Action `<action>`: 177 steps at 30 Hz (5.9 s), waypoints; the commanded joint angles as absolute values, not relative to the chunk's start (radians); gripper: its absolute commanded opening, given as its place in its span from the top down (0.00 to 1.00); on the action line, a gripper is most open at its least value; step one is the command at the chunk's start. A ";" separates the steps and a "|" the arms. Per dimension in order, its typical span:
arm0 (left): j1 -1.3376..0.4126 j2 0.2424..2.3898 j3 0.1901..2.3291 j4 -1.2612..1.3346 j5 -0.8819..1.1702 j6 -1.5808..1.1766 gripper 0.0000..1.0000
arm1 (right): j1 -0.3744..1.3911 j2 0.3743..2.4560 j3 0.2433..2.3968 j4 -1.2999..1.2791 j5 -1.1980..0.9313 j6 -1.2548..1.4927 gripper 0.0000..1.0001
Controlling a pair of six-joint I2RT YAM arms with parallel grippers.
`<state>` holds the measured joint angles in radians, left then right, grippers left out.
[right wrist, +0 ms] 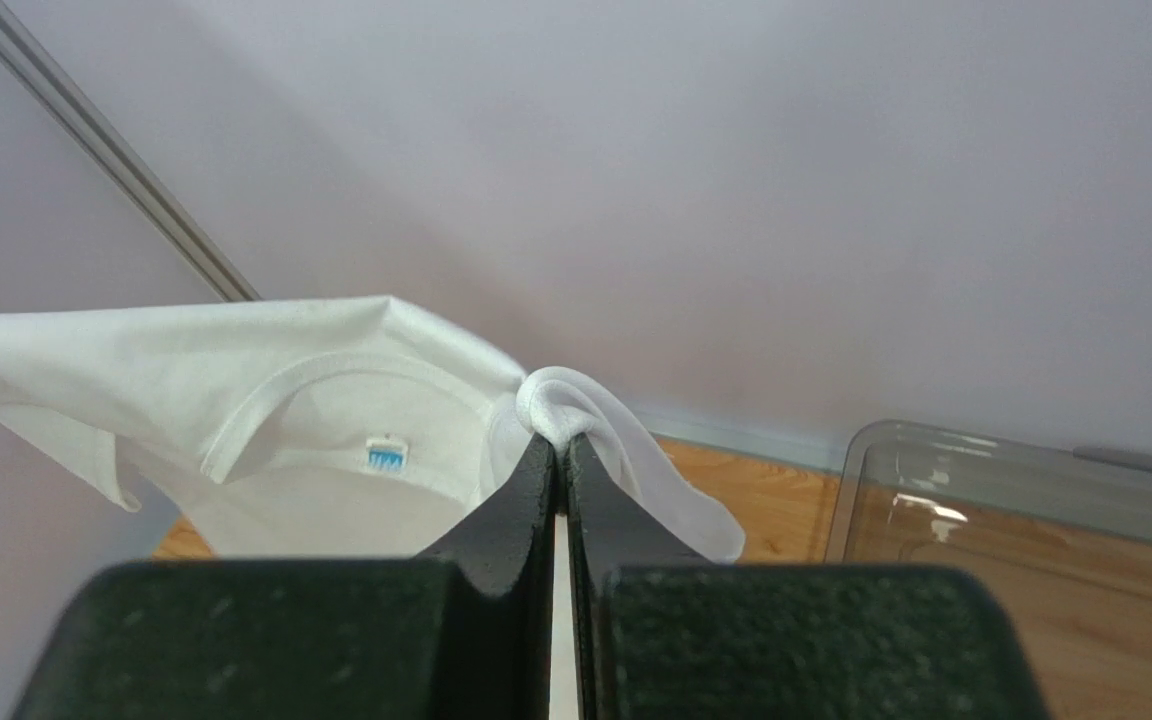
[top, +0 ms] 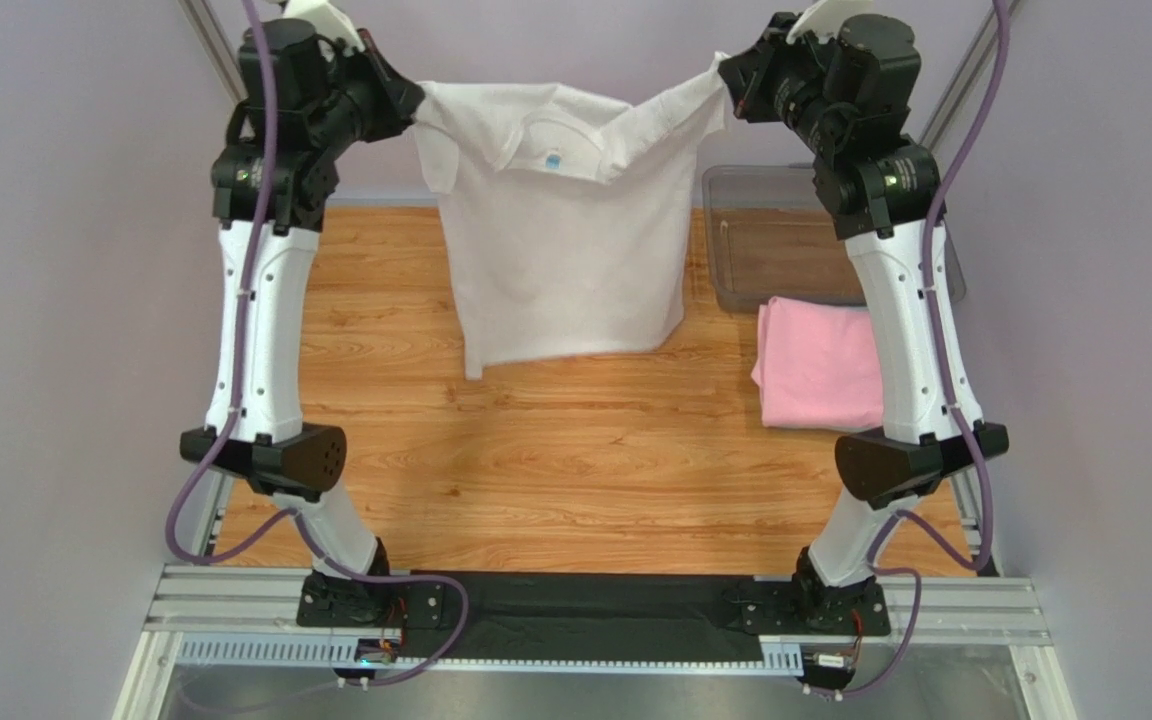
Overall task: Fold and stack the t-shirts
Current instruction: Flatten the tshirt out
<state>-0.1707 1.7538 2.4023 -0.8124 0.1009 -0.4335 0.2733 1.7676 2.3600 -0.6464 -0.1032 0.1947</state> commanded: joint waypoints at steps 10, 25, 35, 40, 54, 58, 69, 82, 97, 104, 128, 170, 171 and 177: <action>-0.094 1.227 1.677 -0.788 0.189 -0.466 1.00 | 0.275 1.268 1.588 -0.552 -0.212 0.287 1.00; -0.094 0.683 0.629 -0.839 -0.114 -0.801 0.01 | 0.275 1.147 0.930 -0.681 -0.002 0.351 0.70; -0.094 0.620 0.698 -0.847 -0.080 -0.787 0.00 | 0.351 1.059 0.950 -0.660 -0.110 0.341 0.00; -0.094 0.710 0.603 -0.669 0.102 -0.762 0.00 | 0.474 1.043 0.865 -0.560 -0.158 0.376 0.00; -0.107 1.087 0.580 -0.345 0.222 -0.695 0.00 | 0.698 1.370 0.798 -0.399 0.043 0.577 0.00; -0.127 1.180 0.574 -0.336 0.216 -0.678 0.00 | 0.683 1.471 0.828 -0.377 0.092 0.630 0.00; -0.285 1.204 0.491 -0.340 0.175 -0.721 0.00 | 0.621 1.804 1.121 -0.437 0.058 0.557 0.00; -0.561 1.052 0.295 -0.209 0.150 -1.018 0.00 | 0.623 2.232 1.779 -0.626 -0.067 0.403 0.00; -1.055 1.499 0.618 0.009 -0.052 -1.169 0.00 | 0.692 2.462 2.184 -0.716 -0.275 0.229 0.00; -1.092 1.372 0.669 -0.107 -0.178 -1.117 0.00 | 0.669 2.336 2.149 -0.788 -0.092 0.275 0.00; -0.772 0.776 0.554 -0.497 -0.380 -0.936 0.00 | 0.683 1.713 1.315 -0.574 0.084 0.520 0.00; -0.374 1.269 0.483 -0.161 0.106 -0.923 0.00 | 0.383 2.414 2.110 -0.765 0.060 0.336 0.00; -0.376 1.235 0.485 -0.172 0.100 -0.923 0.00 | 0.383 2.410 2.117 -0.770 0.052 0.331 0.00; -0.377 1.016 0.505 -0.371 -0.047 -0.903 0.00 | 0.411 2.277 2.079 -0.781 0.035 0.262 0.00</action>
